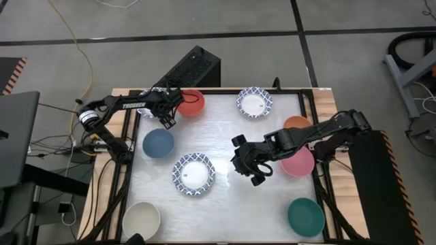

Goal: Nest bowls inside each other
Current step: Stack the top left white and blue bowl on top of the bottom left white and blue bowl

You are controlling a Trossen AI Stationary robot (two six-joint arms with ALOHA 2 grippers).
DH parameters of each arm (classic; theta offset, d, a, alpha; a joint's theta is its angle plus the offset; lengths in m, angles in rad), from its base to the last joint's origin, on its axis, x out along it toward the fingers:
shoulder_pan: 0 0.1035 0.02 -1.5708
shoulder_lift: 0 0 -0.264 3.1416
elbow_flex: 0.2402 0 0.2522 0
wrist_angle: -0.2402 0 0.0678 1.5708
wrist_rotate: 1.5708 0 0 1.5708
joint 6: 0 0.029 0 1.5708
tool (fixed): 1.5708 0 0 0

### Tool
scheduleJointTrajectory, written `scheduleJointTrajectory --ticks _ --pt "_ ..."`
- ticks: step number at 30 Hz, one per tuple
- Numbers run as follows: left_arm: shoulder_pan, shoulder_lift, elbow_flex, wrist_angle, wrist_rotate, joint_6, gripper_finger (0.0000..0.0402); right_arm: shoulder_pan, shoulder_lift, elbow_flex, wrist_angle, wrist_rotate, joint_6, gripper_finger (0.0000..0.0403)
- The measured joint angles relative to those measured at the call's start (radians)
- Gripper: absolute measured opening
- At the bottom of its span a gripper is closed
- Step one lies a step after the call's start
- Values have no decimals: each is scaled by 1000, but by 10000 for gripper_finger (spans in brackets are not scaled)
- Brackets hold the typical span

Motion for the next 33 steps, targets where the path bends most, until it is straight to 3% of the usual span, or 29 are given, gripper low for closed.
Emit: scheduleJointTrajectory --ticks 9,18,29,33 --pt "-7 0 0 20 0 1 15 0 0 0 5 1 0 191" --pt "-50 -5 21 23 2 10 1 -17 0 0 -8 52 -2 191" --pt "-154 -37 220 -105 -6 35 0 -110 -6 0 -87 54 35 191" --pt "-188 -90 285 -153 -54 41 0 -145 -21 0 -94 54 34 191"
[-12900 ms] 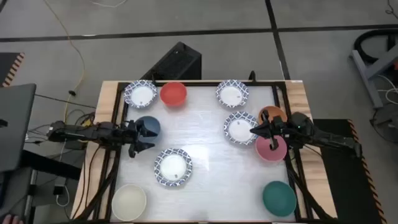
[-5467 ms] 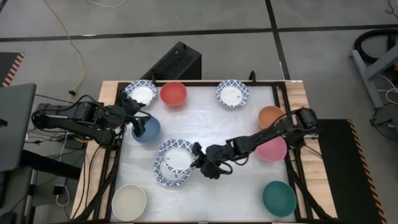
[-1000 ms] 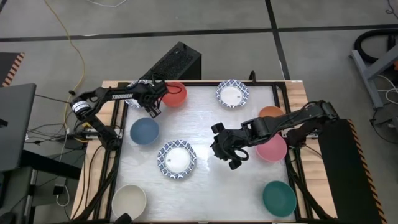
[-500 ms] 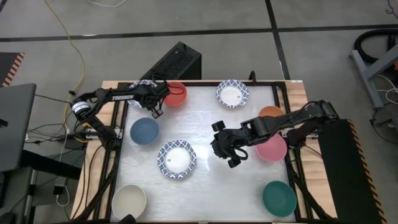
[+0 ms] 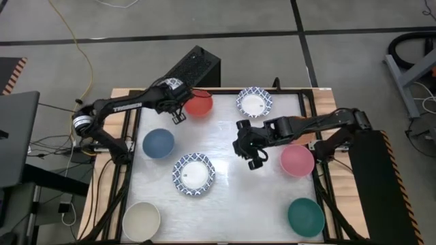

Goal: Nest bowls inside each other
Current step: Stack the top left white and blue bowl on top of the bottom left white and blue bowl

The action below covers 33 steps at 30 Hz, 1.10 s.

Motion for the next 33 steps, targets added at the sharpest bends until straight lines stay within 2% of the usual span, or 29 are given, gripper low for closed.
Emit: scheduleJointTrajectory --ticks 4,8,11,14,18,22,26,29,33 --pt "-39 -77 25 -52 -28 56 0 -28 -19 0 -10 -20 -12 191" --pt "-125 -173 25 -74 -26 143 0 -42 -66 -1 24 -163 -92 191" --pt "-223 -257 25 -78 0 187 0 -37 -101 -1 42 -195 -131 191" --pt "-350 -334 25 -74 70 201 0 -23 -129 -1 65 -200 -140 191" --pt "-533 -400 19 -67 64 123 0 30 -133 -1 137 -197 -159 191" --pt "-707 -407 17 -74 40 47 0 97 -119 -1 200 -196 -259 191" --pt "-877 -377 17 -71 -91 46 0 137 -108 0 258 -187 -364 191" --pt "-983 -341 16 -74 -187 108 0 156 -107 0 293 -165 -456 191" --pt "-1080 -272 16 -76 -212 226 0 173 -107 0 293 -61 -551 191"
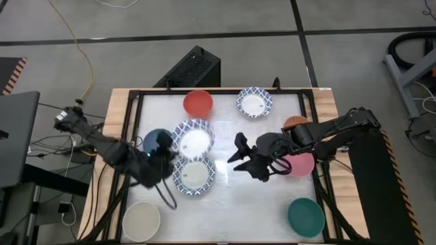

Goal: Nest bowls inside each other
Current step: Stack the top left white and blue bowl on top of the bottom left white and blue bowl

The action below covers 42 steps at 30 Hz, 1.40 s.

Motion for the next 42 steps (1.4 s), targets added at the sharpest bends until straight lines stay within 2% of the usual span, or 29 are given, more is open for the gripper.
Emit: scheduleJointTrajectory --ticks 3,7,11,16,22,27,32,40,42 --pt "-48 58 0 -2 -21 57 0 1 0 0 0 63 -38 191" --pt "-83 117 0 -1 -86 78 0 -9 20 0 31 67 -72 191" --pt "-97 143 0 0 -97 81 0 -22 86 1 63 80 -145 191" --pt "-98 147 0 -1 -97 37 0 -25 183 0 116 206 -271 191" --pt "-104 147 0 -1 -90 15 0 -24 278 0 191 425 -292 191" --pt "-103 147 0 0 -72 11 0 -24 325 0 207 475 -306 183" --pt "-103 147 0 -1 -40 -1 0 -15 327 0 204 474 -282 142" --pt "-103 146 1 21 -52 -5 0 -16 319 -1 158 459 -249 25" --pt "-103 146 1 23 -59 -8 1 -17 319 -1 146 444 -234 11"
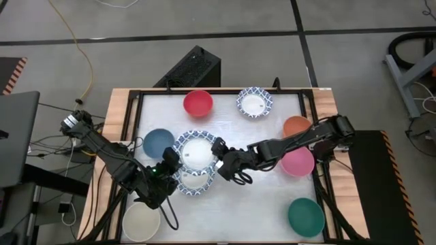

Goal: Nest bowls inside each other
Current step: Stack the top left white and blue bowl on top of the bottom left white and blue bowl

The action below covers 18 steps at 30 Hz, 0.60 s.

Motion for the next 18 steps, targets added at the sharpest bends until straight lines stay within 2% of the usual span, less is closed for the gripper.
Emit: scheduleJointTrajectory --ticks 5,13,18 --pt "0 0 15 10 -46 -16 35 1 0 0 4 -4 42 17" --pt "0 0 76 10 -57 -82 142 -4 -2 1 6 -93 118 8" --pt "-5 0 77 8 -105 -88 201 -24 2 1 -12 -126 155 8"
